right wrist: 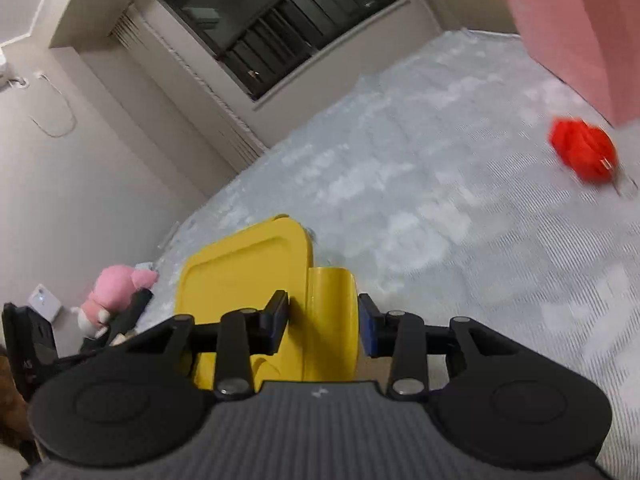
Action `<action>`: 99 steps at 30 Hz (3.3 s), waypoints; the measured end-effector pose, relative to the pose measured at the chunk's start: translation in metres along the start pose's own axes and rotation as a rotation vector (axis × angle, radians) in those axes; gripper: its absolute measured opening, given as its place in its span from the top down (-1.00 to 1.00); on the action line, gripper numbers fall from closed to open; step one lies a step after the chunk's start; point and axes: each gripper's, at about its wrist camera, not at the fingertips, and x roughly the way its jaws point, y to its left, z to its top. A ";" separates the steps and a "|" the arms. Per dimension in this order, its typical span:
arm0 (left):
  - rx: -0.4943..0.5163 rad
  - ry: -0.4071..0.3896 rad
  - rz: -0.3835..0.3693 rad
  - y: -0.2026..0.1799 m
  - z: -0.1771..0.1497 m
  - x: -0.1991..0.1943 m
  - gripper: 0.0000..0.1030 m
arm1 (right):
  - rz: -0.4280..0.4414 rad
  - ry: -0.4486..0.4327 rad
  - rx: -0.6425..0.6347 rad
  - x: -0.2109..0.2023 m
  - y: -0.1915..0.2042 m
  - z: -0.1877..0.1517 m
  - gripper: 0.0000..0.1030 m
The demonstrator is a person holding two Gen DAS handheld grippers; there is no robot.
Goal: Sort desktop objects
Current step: 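Flip the yellow lid over and carry it above the glass container, then lower the yellow lid onto the container rim with the right gripper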
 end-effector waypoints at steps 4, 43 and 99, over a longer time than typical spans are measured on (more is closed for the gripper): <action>-0.049 -0.056 0.055 0.021 0.034 0.002 -0.81 | 0.036 0.022 -0.063 0.034 0.032 0.038 0.22; -0.147 0.157 0.138 0.087 0.042 0.091 -0.95 | -0.205 0.141 -0.276 0.178 0.055 0.021 0.07; -0.039 0.006 0.057 0.048 0.041 0.079 -0.97 | -0.175 0.158 -0.182 0.186 0.092 0.013 0.95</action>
